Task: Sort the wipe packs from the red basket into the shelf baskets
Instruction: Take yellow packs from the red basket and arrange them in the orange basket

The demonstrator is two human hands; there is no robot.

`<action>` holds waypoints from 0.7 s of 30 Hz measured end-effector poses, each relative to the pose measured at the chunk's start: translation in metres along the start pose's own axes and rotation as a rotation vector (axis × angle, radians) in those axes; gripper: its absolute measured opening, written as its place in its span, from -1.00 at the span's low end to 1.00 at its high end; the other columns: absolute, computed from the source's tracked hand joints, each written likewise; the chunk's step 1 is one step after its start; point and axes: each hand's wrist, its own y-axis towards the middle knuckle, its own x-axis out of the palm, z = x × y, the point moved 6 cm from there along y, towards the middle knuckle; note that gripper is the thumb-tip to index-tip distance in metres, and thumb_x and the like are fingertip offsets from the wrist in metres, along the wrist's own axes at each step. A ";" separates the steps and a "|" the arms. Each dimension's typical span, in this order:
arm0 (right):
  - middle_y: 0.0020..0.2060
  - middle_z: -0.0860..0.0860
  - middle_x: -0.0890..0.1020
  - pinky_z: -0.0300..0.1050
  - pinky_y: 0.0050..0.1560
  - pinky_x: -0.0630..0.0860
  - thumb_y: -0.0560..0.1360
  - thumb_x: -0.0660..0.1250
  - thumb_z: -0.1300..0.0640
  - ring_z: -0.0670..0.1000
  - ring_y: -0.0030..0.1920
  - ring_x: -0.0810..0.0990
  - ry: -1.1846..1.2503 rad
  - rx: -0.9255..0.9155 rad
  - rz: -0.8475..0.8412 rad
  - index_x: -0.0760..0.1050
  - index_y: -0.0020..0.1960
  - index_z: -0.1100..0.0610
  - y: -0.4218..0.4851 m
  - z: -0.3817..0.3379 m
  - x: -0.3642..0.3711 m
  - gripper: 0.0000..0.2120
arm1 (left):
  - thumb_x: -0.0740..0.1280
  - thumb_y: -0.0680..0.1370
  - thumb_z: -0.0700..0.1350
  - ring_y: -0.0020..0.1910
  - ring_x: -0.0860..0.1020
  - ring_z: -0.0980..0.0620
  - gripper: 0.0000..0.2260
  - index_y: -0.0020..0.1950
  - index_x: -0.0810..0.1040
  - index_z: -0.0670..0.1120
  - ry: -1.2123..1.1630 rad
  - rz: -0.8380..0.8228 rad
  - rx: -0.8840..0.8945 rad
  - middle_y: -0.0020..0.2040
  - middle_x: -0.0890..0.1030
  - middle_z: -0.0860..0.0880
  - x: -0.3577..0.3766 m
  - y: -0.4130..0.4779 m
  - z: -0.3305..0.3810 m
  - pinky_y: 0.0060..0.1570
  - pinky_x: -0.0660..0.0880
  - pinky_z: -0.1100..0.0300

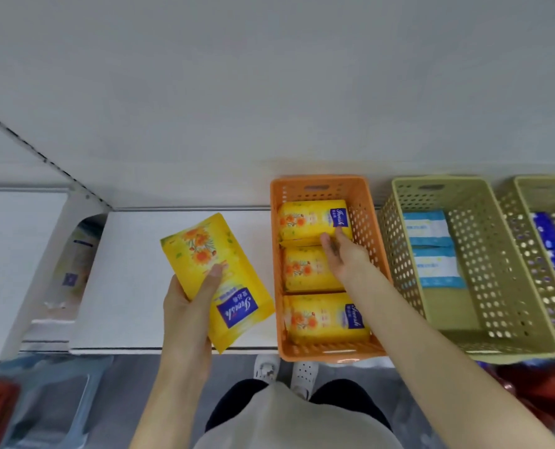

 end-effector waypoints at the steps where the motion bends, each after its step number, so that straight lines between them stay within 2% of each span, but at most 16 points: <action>1: -0.10 0.13 0.57 -0.20 -0.18 0.62 0.55 0.31 0.17 0.04 -0.20 0.61 -0.117 -0.016 0.008 0.43 0.12 0.26 0.001 0.001 -0.003 -0.79 | 0.41 0.42 0.00 -0.17 0.68 0.00 -0.68 0.16 0.53 0.03 0.005 -0.008 -0.002 -0.04 0.70 -0.02 0.001 0.002 0.000 -0.31 0.61 0.10; 4: -0.21 0.13 0.61 -0.25 -0.39 0.61 0.56 0.27 0.08 0.03 -0.24 0.63 -0.391 -0.052 0.017 0.50 -0.05 0.30 0.003 0.003 -0.009 -0.75 | 0.39 0.46 -0.02 -0.14 0.69 -0.01 -0.72 0.16 0.53 0.02 0.008 -0.038 -0.013 -0.03 0.70 -0.03 0.005 0.006 0.000 -0.30 0.62 0.11; 6: -0.22 0.12 0.60 -0.25 -0.40 0.60 0.57 0.26 0.08 0.02 -0.24 0.62 -0.398 -0.060 0.005 0.51 -0.05 0.31 0.003 0.003 -0.008 -0.74 | 0.37 0.49 -0.03 -0.17 0.69 0.02 -0.76 0.15 0.54 0.02 0.013 -0.058 -0.020 -0.05 0.70 -0.01 0.009 0.008 0.000 -0.33 0.61 0.15; 8: -0.19 0.13 0.60 -0.21 -0.32 0.62 0.58 0.26 0.14 0.02 -0.21 0.62 -0.310 -0.059 -0.030 0.49 0.09 0.32 0.003 0.004 -0.004 -0.76 | 0.36 0.50 -0.03 -0.18 0.69 0.05 -0.81 0.11 0.55 0.04 0.030 -0.079 -0.022 -0.09 0.71 0.03 0.012 0.009 0.000 -0.34 0.60 0.18; 12: -0.05 0.17 0.59 -0.16 -0.15 0.57 0.60 0.22 0.19 0.04 -0.06 0.61 -0.270 -0.033 -0.162 0.37 0.31 0.33 -0.008 0.010 -0.002 -0.66 | 0.35 0.51 -0.02 -0.16 0.69 0.05 -0.83 0.09 0.56 0.05 0.049 -0.138 -0.010 -0.10 0.71 0.04 0.020 0.009 0.006 -0.31 0.61 0.20; 16: 0.02 0.15 0.62 -0.14 -0.06 0.54 0.57 0.25 0.02 0.05 0.00 0.61 -0.491 -0.015 -0.289 0.46 0.26 0.26 -0.060 0.012 -0.007 -0.62 | 0.30 0.54 -0.02 -0.10 0.68 0.03 -0.83 0.09 0.57 -0.01 0.039 -0.212 -0.001 -0.05 0.71 0.00 0.029 0.008 0.012 -0.20 0.61 0.17; 19: 0.12 0.11 0.64 0.09 0.14 0.53 0.48 0.26 -0.10 0.10 0.12 0.62 -0.616 -0.003 -0.556 0.49 0.27 0.13 -0.111 0.021 -0.003 -0.55 | 0.33 0.52 -0.11 -0.10 0.68 0.05 -0.86 0.06 0.59 -0.02 0.014 -0.292 0.002 -0.05 0.71 0.00 0.043 0.004 0.015 -0.20 0.60 0.19; 21: 0.19 0.11 0.62 0.23 0.24 0.46 0.46 0.27 -0.08 0.17 0.21 0.58 -0.511 0.028 -0.643 0.45 0.32 0.08 -0.134 0.023 -0.001 -0.53 | 0.38 0.43 -0.12 -0.11 0.67 0.03 -0.81 0.04 0.59 -0.05 -0.038 -0.334 -0.005 -0.05 0.71 -0.02 0.054 0.001 0.016 -0.20 0.61 0.18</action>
